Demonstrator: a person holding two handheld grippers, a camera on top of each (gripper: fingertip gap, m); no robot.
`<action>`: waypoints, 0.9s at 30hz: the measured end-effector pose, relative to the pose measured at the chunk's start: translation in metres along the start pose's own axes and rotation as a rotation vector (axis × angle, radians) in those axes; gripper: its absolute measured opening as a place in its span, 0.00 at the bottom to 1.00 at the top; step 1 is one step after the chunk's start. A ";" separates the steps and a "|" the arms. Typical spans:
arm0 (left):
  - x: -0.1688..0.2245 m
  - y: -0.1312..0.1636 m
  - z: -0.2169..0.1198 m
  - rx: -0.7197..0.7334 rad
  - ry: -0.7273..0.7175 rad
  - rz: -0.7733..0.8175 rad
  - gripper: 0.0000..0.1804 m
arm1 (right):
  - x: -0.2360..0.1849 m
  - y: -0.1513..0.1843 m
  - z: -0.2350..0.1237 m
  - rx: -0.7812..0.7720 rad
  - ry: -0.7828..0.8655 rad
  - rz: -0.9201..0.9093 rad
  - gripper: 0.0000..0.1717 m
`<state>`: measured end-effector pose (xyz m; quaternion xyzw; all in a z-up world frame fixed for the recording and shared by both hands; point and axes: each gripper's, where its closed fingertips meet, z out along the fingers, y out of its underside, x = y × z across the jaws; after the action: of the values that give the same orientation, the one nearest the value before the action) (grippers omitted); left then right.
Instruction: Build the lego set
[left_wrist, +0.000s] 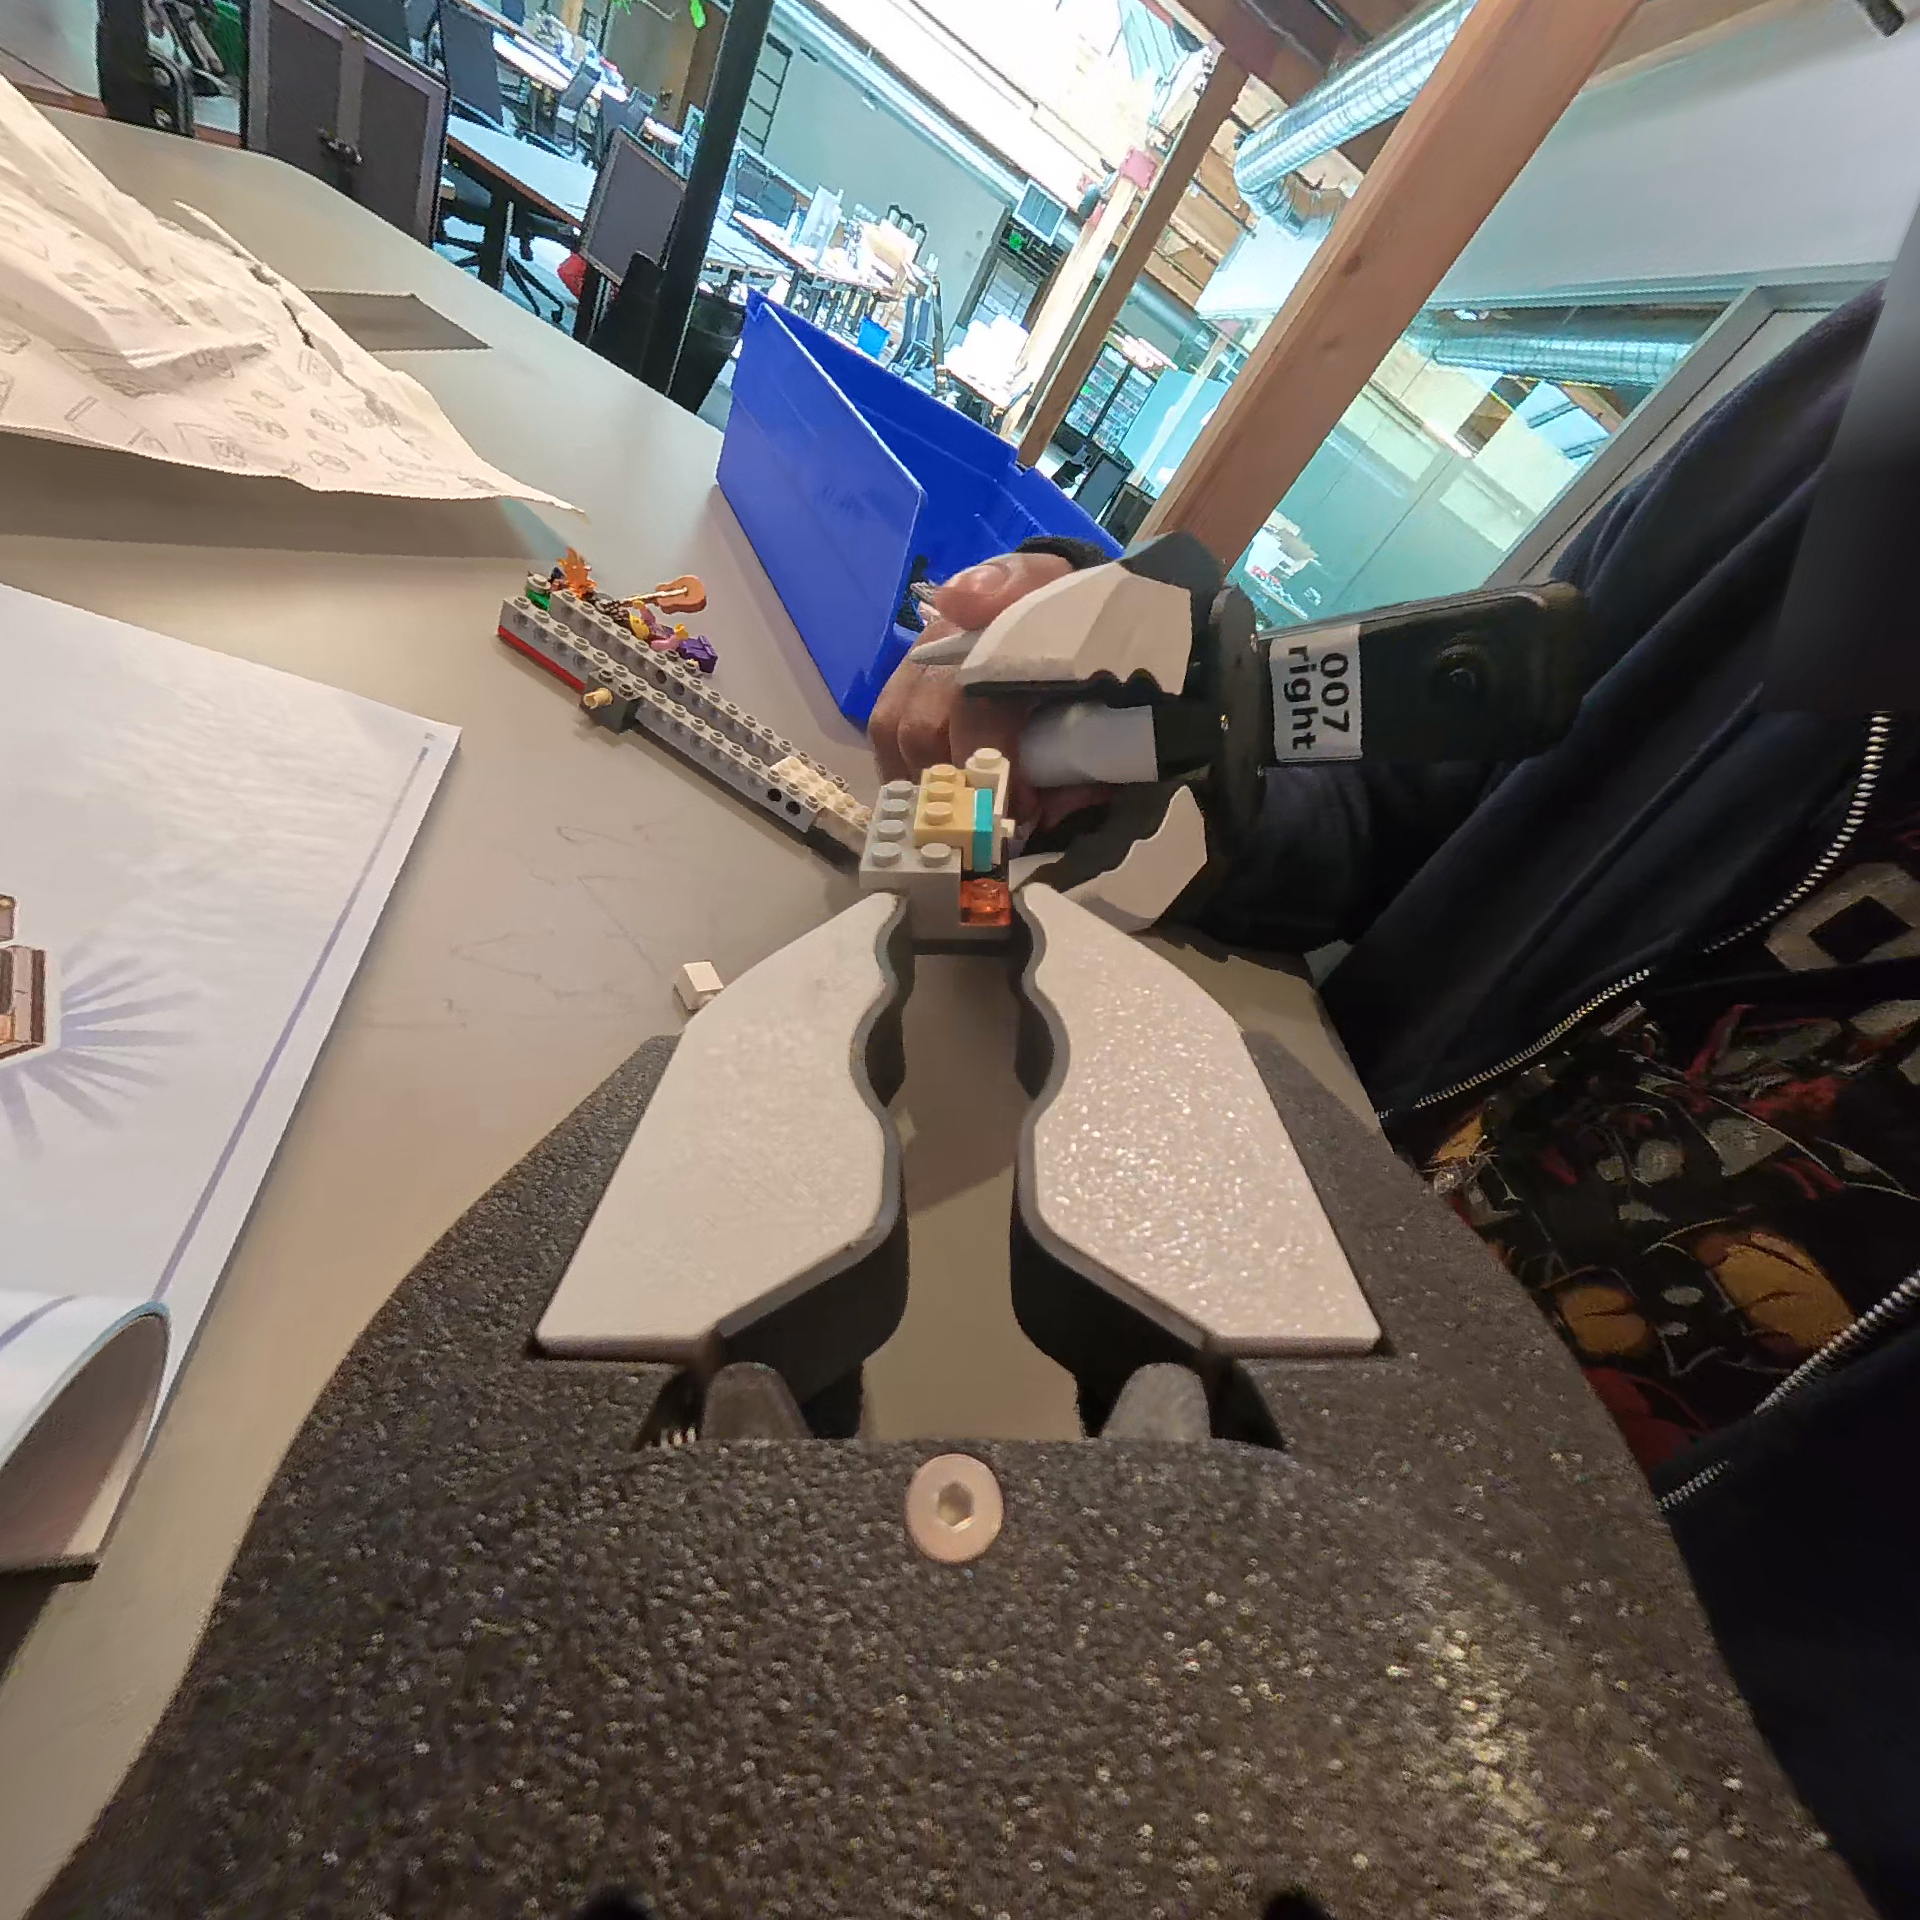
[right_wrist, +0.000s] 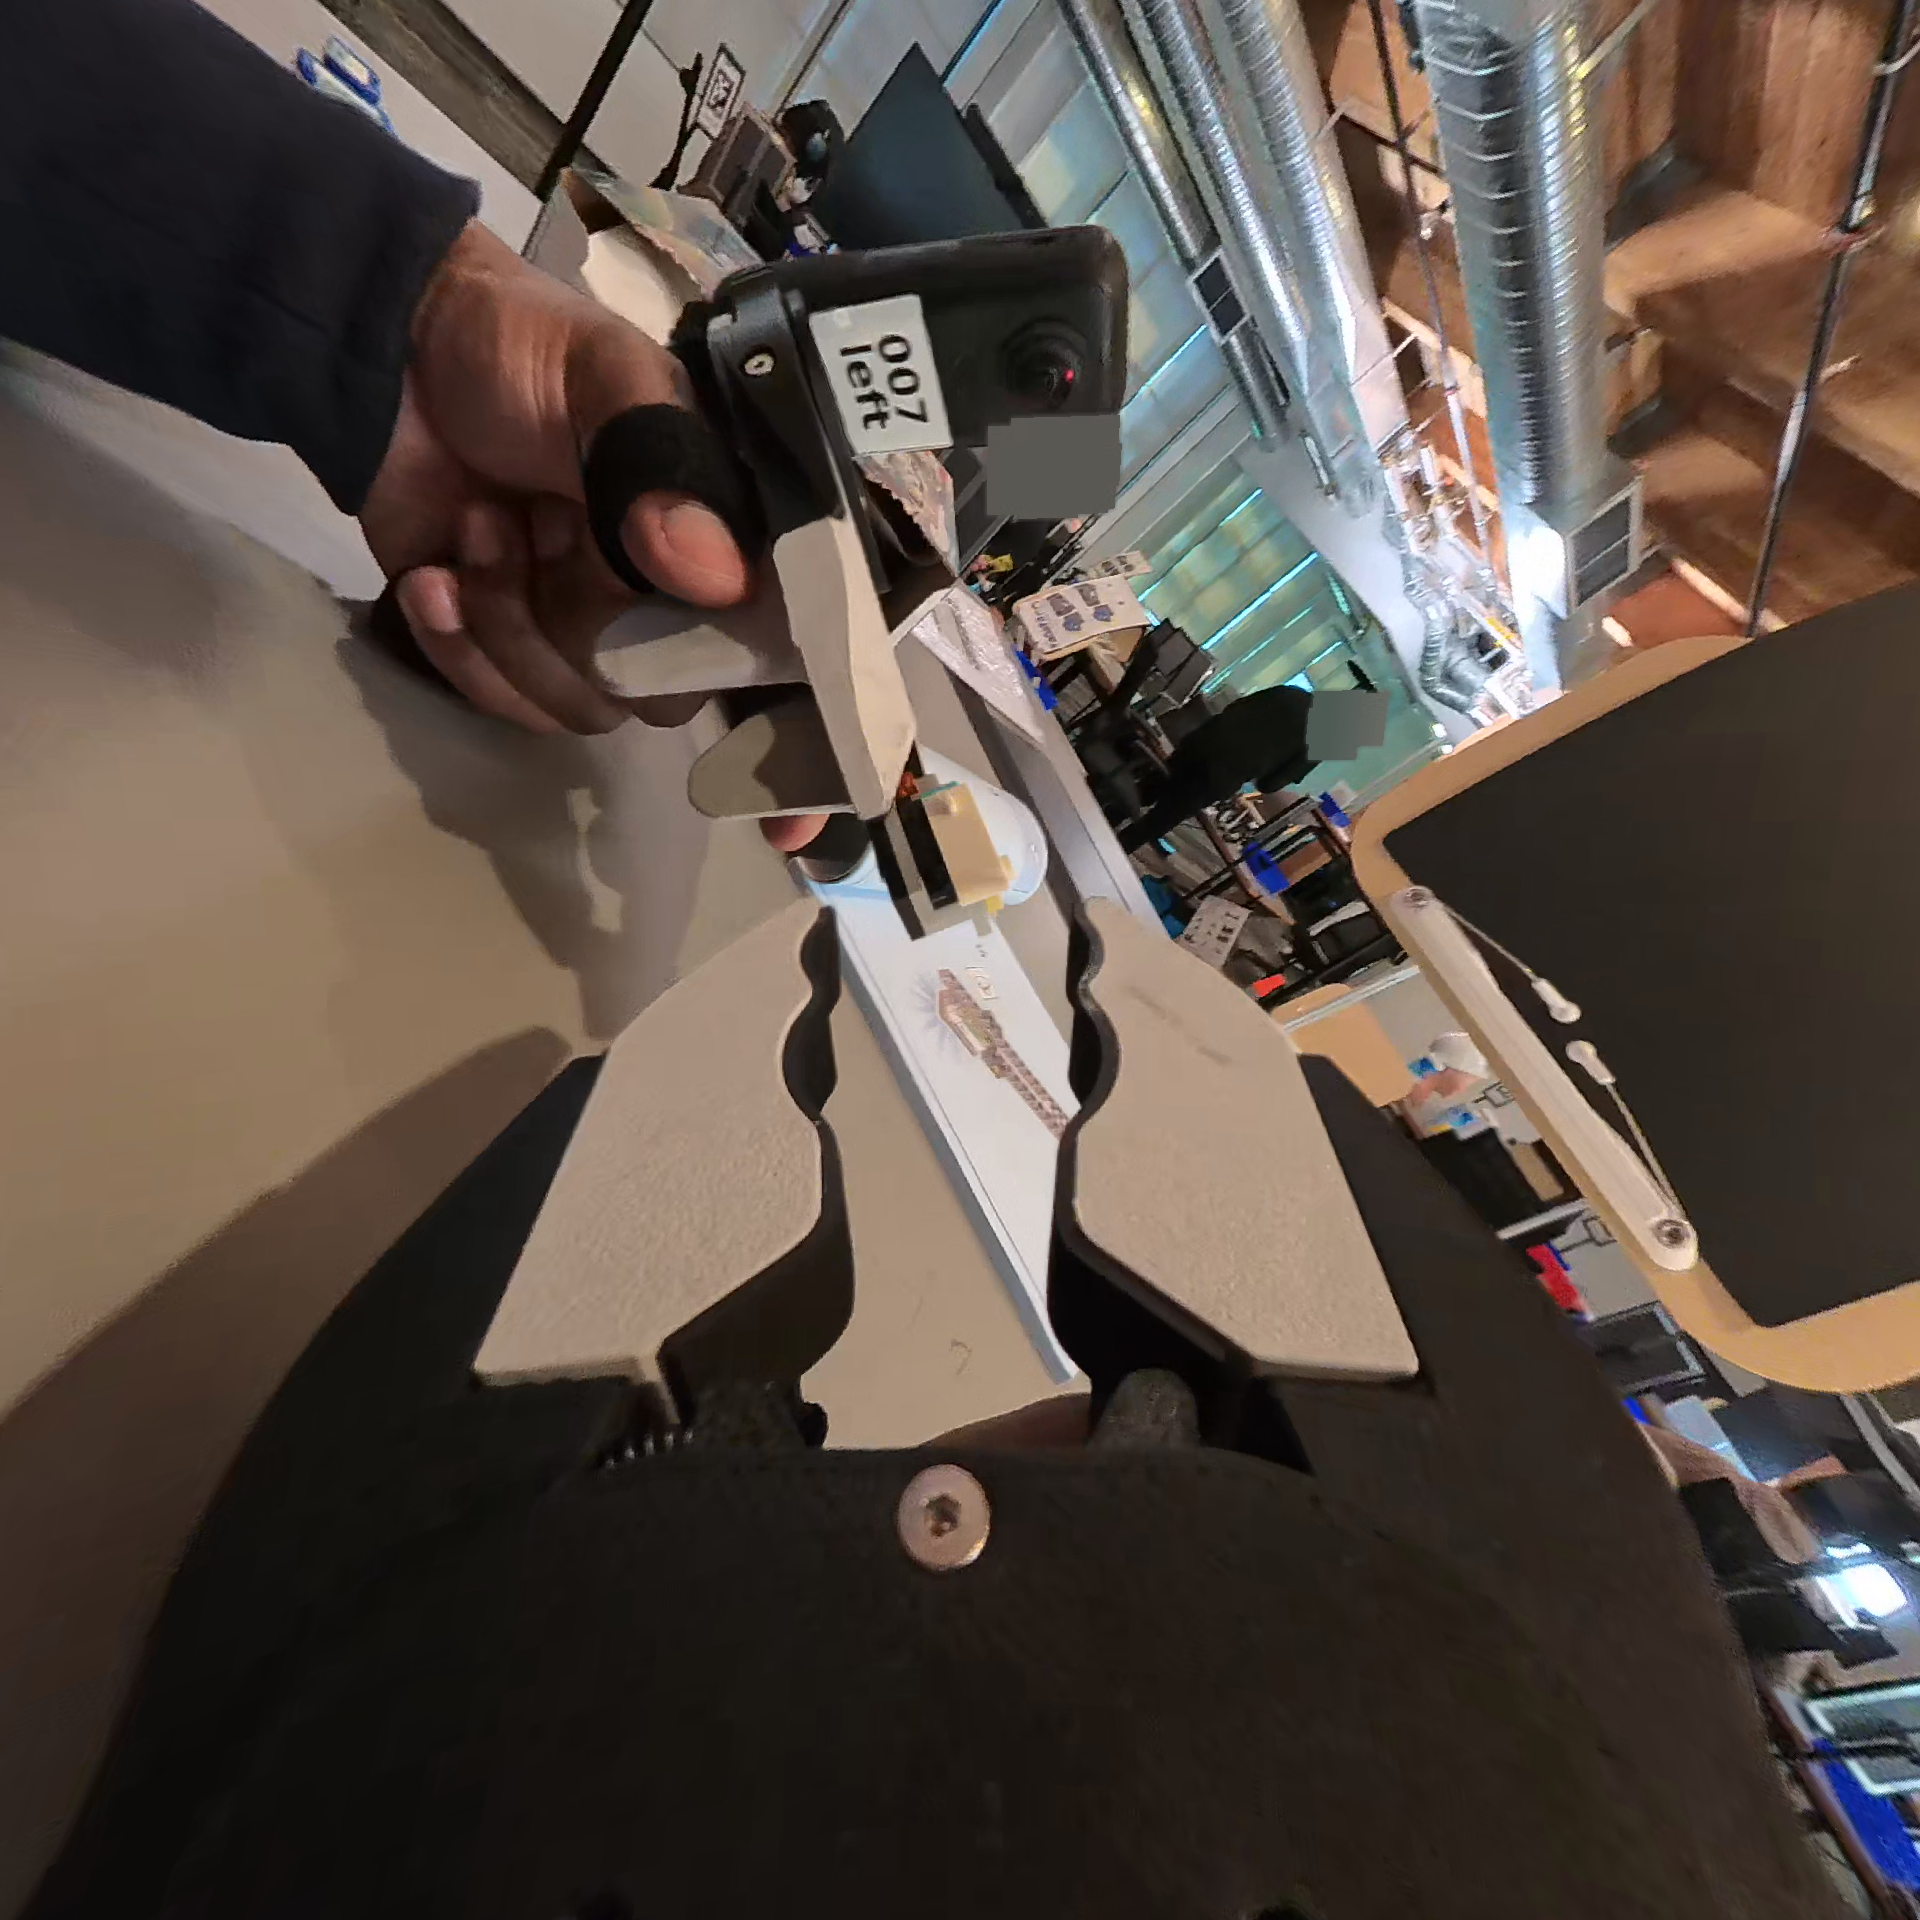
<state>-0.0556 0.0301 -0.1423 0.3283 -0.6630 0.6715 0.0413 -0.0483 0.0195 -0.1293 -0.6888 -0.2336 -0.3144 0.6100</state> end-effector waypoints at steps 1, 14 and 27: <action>0.000 -0.001 0.000 0.005 0.005 -0.002 0.09 | 0.001 -0.001 -0.001 0.009 0.012 -0.002 0.25; -0.006 -0.003 0.006 0.016 -0.047 0.006 0.09 | 0.002 0.004 0.004 0.015 0.078 -0.013 0.25; -0.001 0.003 0.013 -0.024 -0.029 0.010 0.09 | 0.001 0.001 0.004 0.028 0.081 -0.041 0.20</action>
<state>-0.0515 0.0180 -0.1464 0.3344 -0.6730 0.6590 0.0324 -0.0458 0.0235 -0.1297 -0.6619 -0.2271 -0.3515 0.6218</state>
